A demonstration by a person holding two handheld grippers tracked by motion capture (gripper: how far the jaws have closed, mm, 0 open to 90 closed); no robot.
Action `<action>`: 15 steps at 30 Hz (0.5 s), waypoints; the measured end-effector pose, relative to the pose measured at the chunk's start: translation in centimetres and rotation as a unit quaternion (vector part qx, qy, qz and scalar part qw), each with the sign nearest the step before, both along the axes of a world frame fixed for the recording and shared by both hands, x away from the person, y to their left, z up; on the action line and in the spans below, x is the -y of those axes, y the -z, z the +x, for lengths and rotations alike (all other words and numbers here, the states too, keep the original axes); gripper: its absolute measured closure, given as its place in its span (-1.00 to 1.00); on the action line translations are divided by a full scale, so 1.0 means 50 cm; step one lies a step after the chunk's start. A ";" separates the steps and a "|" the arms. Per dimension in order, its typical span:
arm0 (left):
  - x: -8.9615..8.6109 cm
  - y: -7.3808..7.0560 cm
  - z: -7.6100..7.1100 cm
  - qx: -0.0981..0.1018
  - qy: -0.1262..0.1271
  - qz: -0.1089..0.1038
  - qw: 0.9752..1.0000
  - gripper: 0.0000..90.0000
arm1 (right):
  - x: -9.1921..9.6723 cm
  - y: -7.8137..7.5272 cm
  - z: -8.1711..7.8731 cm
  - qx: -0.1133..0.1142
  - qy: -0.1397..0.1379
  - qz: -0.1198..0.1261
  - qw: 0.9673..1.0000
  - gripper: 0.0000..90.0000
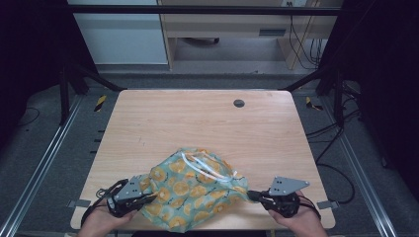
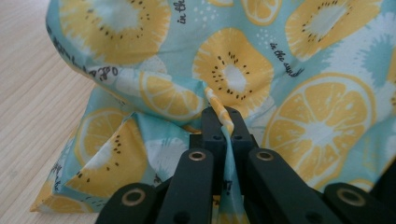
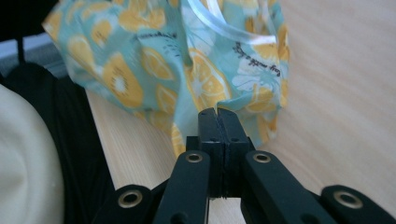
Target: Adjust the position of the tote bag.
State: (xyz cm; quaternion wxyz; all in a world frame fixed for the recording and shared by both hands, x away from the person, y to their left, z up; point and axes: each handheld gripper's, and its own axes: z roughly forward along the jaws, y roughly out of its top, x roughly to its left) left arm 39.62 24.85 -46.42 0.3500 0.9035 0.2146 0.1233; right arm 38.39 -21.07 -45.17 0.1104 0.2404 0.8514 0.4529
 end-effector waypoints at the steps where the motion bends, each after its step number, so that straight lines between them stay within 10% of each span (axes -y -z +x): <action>1: 0.003 0.003 0.002 0.001 -0.002 0.006 1.000 1.00 | -0.003 0.006 0.005 -0.005 0.003 -0.009 1.000 1.00; 15: 0.033 0.032 0.051 0.034 -0.057 0.079 0.995 1.00 | -0.027 0.052 0.081 -0.039 0.039 -0.067 0.996 1.00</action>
